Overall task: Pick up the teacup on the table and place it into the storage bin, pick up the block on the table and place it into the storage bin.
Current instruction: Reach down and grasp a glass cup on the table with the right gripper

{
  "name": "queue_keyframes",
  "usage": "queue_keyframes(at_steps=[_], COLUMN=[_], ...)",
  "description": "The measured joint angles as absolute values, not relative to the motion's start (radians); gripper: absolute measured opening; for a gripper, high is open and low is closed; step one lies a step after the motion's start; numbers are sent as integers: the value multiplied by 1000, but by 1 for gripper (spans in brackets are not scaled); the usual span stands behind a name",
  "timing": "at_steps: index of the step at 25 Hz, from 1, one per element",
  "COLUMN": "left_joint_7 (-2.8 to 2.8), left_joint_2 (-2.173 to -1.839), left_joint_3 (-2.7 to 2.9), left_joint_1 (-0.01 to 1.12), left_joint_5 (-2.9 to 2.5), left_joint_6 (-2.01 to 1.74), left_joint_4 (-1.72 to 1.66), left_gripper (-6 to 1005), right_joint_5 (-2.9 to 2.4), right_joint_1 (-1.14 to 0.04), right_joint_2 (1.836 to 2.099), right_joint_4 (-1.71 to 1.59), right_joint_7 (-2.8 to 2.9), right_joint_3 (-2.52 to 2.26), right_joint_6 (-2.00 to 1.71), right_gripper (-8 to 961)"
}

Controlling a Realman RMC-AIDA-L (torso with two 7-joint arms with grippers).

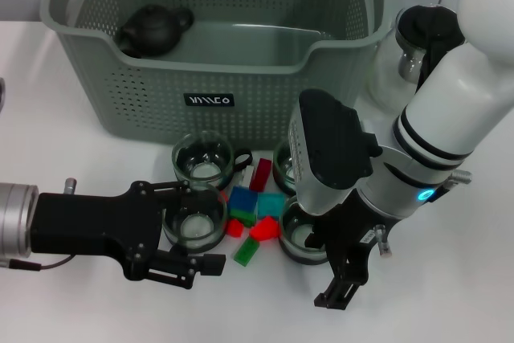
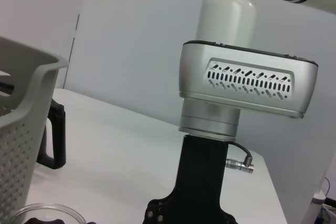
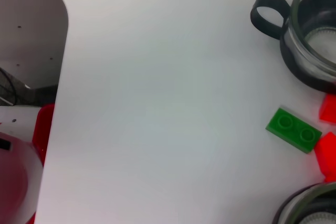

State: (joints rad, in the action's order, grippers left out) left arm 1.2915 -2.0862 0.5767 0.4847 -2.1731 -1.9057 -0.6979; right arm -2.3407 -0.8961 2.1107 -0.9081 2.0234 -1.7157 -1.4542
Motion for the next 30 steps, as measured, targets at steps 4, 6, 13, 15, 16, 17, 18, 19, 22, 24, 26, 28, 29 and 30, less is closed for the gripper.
queue_keyframes(at_steps=[4,6,13,15,16,17,18,19,22,24,26,28,29,30], left_joint_7=[1292,1292,1288,1285,1285,1285,1284,1284,1284,1284,1284,1283,1283,1282], left_joint_2=[-2086,-2086,-2086,-2086,-2086,-2086,-2086,-2086,-2086,-2086,-2086,-2086,-2086,-2087], left_joint_3=[577,577,577,576,576,576,575,575,575,575,575,572,570,568], left_joint_1=[485,485,485,485,485,485,485,485,484,484,483,481,481,479], left_joint_5=[-2173,-2173,-2174,-2174,-2174,-2174,-2174,-2175,-2175,-2175,-2175,-2175,-2175,-2175], left_joint_6=[-1904,-1904,-1902,-1901,-1901,-1901,-1901,-1901,-1901,-1901,-1901,-1900,-1900,-1899], left_joint_4=[-698,-698,-697,-697,-697,-697,-696,-696,-696,-696,-696,-696,-696,-696], left_gripper=[935,935,935,935,935,935,935,935,934,934,934,934,934,934], right_joint_5=[-2341,-2341,-2342,-2345,-2346,-2346,-2347,-2347,-2347,-2347,-2347,-2347,-2347,-2347], right_joint_1=[-895,-896,-897,-896,-896,-896,-897,-896,-896,-895,-896,-898,-899,-899], right_joint_2=[2111,2112,2112,2112,2112,2112,2112,2112,2112,2112,2112,2111,2110,2110], right_joint_4=[-908,-907,-909,-909,-909,-909,-909,-909,-909,-909,-909,-909,-909,-910], right_joint_7=[2024,2032,2067,2079,2082,2085,2090,2093,2097,2097,2097,2097,2097,2097], right_joint_3=[-1725,-1729,-1760,-1767,-1767,-1767,-1767,-1767,-1767,-1767,-1767,-1767,-1767,-1767], right_joint_6=[-1448,-1447,-1424,-1419,-1419,-1418,-1418,-1418,-1418,-1418,-1418,-1419,-1419,-1420], right_gripper=[912,907,674,619,592,565,529,494,387,356,326,295,279,264])
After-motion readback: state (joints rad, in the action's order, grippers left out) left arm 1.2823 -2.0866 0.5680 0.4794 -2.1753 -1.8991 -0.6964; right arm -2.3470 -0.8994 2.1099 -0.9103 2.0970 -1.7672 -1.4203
